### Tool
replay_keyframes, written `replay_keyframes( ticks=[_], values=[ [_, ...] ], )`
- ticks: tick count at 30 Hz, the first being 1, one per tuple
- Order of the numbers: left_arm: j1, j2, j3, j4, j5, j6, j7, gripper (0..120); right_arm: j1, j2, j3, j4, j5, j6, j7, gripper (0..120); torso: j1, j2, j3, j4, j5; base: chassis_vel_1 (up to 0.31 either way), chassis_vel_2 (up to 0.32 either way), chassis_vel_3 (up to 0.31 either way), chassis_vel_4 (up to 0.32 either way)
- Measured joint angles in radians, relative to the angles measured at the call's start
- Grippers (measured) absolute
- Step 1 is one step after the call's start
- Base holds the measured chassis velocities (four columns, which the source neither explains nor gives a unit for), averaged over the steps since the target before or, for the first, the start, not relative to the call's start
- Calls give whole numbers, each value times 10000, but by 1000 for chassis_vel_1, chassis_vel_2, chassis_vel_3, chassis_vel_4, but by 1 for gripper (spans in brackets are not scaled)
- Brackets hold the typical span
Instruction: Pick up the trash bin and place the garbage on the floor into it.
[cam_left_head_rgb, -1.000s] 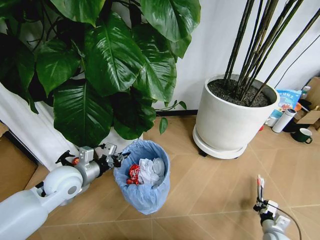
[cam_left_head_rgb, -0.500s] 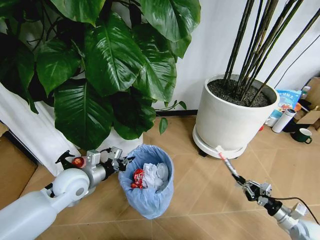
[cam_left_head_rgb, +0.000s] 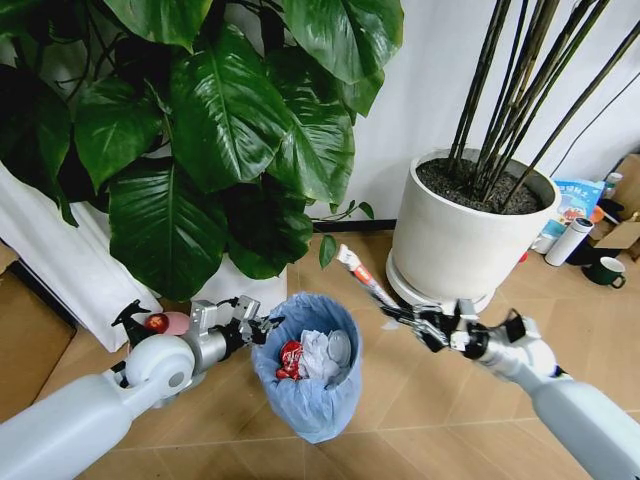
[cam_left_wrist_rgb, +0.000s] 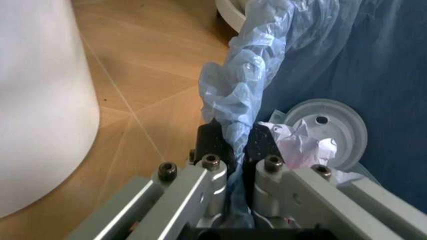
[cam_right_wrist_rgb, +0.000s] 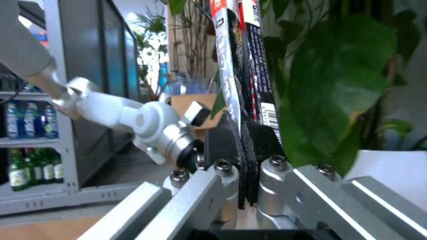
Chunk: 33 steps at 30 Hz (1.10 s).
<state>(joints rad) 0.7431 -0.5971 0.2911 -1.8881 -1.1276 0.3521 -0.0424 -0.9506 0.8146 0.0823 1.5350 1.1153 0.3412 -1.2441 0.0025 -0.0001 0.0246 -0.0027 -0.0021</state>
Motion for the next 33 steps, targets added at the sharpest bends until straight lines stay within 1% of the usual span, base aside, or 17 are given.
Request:
replay_keyframes(
  ticks=[2,5,6,8,9,11,17,18,21,22,26,27,30,31,32,33],
  values=[
    [-88,-51,88,44,-8,-4,5,0,103,38,-156,-68,9,-10,-11,0,0,0,0,1,0,0,0,0,0],
    [-532,-332,548,216,-91,-8,4,0,616,235,-839,-423,17,-60,-49,0,0,0,0,0,1,0,0,0,0],
    [-532,-332,548,216,-91,-8,4,0,616,235,-839,-423,17,-60,-49,0,0,0,0,0,1,0,0,0,0],
    [-858,-474,869,307,-152,-9,-13,0,953,343,-1258,-660,18,-80,-35,0,0,0,0,-1,1,0,0,0,0],
    [-858,-474,869,307,-152,-9,-13,0,953,343,-1258,-660,18,-80,-35,0,0,0,0,-1,1,0,0,0,0],
    [-1116,-558,1080,329,-247,-8,-64,0,1207,407,-1591,-851,-8,-62,29,0,0,0,0,1,0,0,0,0,0],
    [-1274,-646,1188,276,-355,22,-149,0,1288,378,-1720,-1017,-396,-52,142,0,0,0,-1,1,1,0,0,0,0],
    [-1275,-655,1189,274,-355,26,-156,0,1255,361,-1681,-1032,-498,-53,198,1,0,0,-1,0,0,0,0,0,0],
    [-1259,-668,1200,273,-354,33,-164,0,1208,302,-1564,-1053,-755,-75,324,12,0,0,-1,0,3,0,0,0,0],
    [-1259,-668,1200,273,-354,33,-164,0,1208,302,-1564,-1053,-755,-75,324,12,0,0,-1,0,3,0,0,0,0],
    [-1235,-702,1210,255,-353,49,-195,0,1220,133,-1481,-993,-874,-182,377,32,0,0,-1,1,2,0,0,0,0],
    [-1235,-702,1210,255,-353,49,-195,0,1220,133,-1481,-993,-874,-182,377,32,0,0,-1,1,2,0,0,0,0],
    [-1217,-700,1211,226,-348,62,-215,0,1207,35,-1443,-967,-906,-192,379,46,0,0,-1,1,2,0,0,0,0],
    [-1217,-700,1211,226,-348,62,-215,0,1207,35,-1443,-967,-906,-192,379,46,0,0,-1,1,2,0,0,0,0],
    [-1209,-693,1210,224,-349,66,-224,0,1149,-12,-1425,-931,-906,-215,373,52,0,0,-1,2,2,0,0,0,0],
    [-1205,-686,1208,224,-349,67,-227,0,1115,-35,-1417,-915,-907,-230,364,54,0,0,-1,1,2,0,0,0,0]
  ],
)
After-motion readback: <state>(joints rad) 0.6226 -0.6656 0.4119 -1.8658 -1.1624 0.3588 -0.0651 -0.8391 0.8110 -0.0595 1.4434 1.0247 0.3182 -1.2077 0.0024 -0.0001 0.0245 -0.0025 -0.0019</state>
